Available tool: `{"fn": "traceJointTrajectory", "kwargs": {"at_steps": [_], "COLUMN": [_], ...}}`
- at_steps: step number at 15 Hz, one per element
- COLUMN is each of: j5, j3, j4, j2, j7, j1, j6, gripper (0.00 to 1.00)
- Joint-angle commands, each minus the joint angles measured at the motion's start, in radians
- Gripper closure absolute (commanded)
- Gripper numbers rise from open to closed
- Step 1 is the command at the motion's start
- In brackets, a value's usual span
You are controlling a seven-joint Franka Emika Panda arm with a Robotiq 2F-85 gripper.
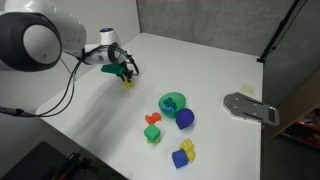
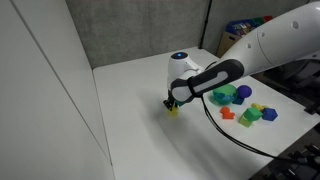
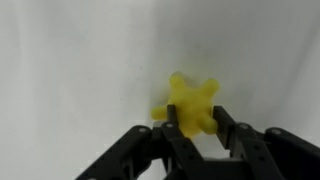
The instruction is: Put the green block on top of the yellow block, move the green bowl to the right, pick up the yellow toy on the left and put it in the green bowl
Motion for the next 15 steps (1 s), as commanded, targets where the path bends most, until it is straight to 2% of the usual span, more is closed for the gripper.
{"fn": "traceJointTrajectory", "kwargs": {"at_steps": [1, 3, 4, 5, 10, 11, 12, 13, 15], "j5": [0.001, 0.001, 0.002, 0.002, 0.001, 0.001, 0.001, 0.001, 0.007], "j3": [-0.014, -0.022, -0.025, -0.028, -0.038, -0.037, -0.035, -0.034, -0.025], "j4": [-0.012, -0.033, -0.042, -0.056, -0.115, -0.125, -0.136, -0.145, -0.163], "j2": [-0.038, -0.064, -0.075, -0.091, -0.161, -0.170, -0.179, -0.185, -0.193], "j7": [0.000, -0.002, -0.004, -0.006, -0.016, -0.019, -0.023, -0.025, -0.035], "j1": [-0.003, -0.012, -0.017, -0.025, -0.062, -0.068, -0.073, -0.077, -0.086], "j6": [-0.023, -0.017, -0.013, -0.007, 0.002, 0.000, -0.001, -0.004, -0.011], "gripper": [0.88, 0.91, 0.97, 1.00, 0.98, 0.73, 0.72, 0.67, 0.50]}}
